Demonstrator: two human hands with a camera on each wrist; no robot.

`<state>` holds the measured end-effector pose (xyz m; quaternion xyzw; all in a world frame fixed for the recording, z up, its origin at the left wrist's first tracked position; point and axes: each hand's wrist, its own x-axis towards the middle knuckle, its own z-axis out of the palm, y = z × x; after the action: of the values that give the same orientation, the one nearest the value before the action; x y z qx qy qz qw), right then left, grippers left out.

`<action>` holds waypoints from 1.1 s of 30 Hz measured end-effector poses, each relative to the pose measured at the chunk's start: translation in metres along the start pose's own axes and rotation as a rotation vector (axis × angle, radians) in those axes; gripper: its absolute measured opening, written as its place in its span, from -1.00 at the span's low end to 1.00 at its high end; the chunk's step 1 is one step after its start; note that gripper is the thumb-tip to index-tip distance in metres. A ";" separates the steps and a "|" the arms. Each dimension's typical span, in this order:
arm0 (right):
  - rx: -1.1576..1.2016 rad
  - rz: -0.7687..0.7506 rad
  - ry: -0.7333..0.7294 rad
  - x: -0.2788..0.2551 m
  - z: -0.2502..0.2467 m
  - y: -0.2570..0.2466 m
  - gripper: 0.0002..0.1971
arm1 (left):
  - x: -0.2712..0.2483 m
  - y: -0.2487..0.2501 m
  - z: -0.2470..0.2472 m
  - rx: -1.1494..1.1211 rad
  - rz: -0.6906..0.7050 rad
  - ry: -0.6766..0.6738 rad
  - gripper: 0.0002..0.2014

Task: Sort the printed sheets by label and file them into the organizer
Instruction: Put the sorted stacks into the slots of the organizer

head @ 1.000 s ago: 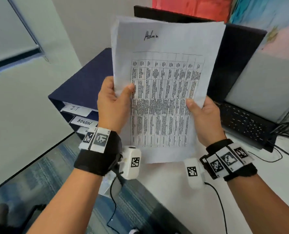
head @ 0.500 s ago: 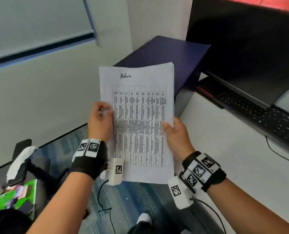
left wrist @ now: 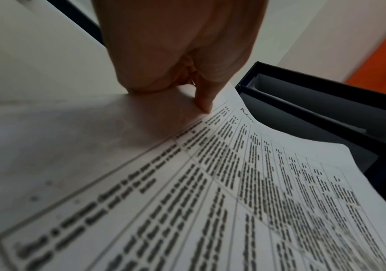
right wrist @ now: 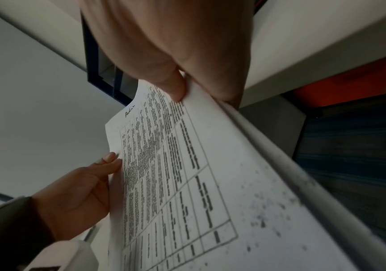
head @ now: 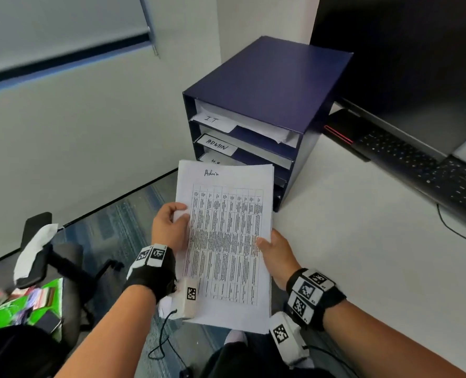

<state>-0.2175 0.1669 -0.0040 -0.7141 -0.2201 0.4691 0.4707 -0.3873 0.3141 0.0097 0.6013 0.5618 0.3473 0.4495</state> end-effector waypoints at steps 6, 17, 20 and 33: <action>0.311 0.041 0.097 0.012 -0.003 -0.027 -0.71 | 0.028 0.038 -0.007 0.075 0.013 -0.208 -0.55; 0.443 0.067 0.254 0.045 -0.010 -0.096 -0.78 | 0.076 0.031 -0.037 0.272 -0.247 -0.702 -0.88; 0.517 0.073 0.211 0.040 -0.016 -0.112 -0.81 | 0.090 0.046 -0.026 0.280 -0.130 -0.631 -0.91; 0.712 0.179 0.035 0.032 -0.022 -0.136 -0.75 | 0.150 0.112 0.053 0.121 -0.079 -0.245 -0.81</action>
<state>-0.1657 0.2438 0.1032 -0.5298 0.0283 0.5434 0.6506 -0.2784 0.4581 0.0816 0.6427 0.5459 0.2190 0.4909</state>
